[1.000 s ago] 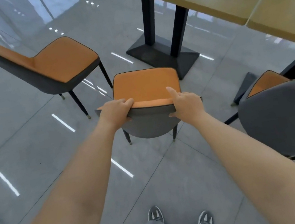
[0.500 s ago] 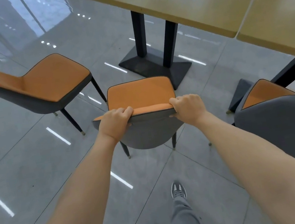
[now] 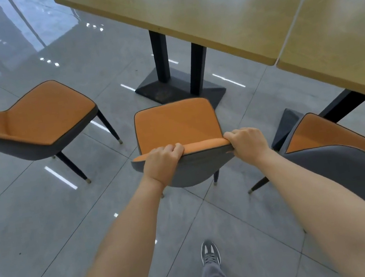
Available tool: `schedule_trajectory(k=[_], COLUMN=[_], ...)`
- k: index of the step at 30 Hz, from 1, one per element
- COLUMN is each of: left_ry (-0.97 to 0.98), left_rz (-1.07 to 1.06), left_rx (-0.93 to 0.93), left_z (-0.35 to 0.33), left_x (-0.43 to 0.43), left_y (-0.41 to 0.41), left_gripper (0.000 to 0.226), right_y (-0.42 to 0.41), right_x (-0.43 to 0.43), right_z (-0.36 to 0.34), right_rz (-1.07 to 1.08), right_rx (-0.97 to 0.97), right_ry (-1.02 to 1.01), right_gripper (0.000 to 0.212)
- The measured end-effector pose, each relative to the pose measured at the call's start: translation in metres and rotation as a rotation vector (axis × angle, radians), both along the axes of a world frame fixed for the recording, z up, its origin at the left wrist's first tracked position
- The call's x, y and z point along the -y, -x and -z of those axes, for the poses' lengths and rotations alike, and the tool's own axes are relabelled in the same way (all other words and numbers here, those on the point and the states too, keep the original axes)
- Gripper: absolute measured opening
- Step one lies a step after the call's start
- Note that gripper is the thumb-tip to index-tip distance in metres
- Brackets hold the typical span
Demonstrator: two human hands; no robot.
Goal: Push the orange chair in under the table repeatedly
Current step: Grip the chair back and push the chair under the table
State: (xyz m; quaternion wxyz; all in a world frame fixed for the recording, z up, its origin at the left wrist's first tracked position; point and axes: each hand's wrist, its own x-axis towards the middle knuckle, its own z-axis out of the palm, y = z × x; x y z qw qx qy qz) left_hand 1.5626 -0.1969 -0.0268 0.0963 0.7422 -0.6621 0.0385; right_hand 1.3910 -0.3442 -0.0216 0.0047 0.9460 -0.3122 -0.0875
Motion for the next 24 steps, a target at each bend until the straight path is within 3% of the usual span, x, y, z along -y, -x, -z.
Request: schedule_trajectory(k=[13, 24], left_ry=[0.059, 0.083], left_rz=[0.046, 0.008], left_rx=[0.001, 0.073], left_z=[0.006, 0.015], left_x=[0.121, 0.153], left_y=[-0.026, -0.040], left_gripper=[0.019, 0.023], right_y=[-0.016, -0.034], right_x=[0.096, 0.126], right_z=[0.009, 0.006], right_rz=[0.181, 0.238], right_rx=[0.201, 0.132], right_ry=[0.042, -0.032], right_gripper=[0.015, 0.035])
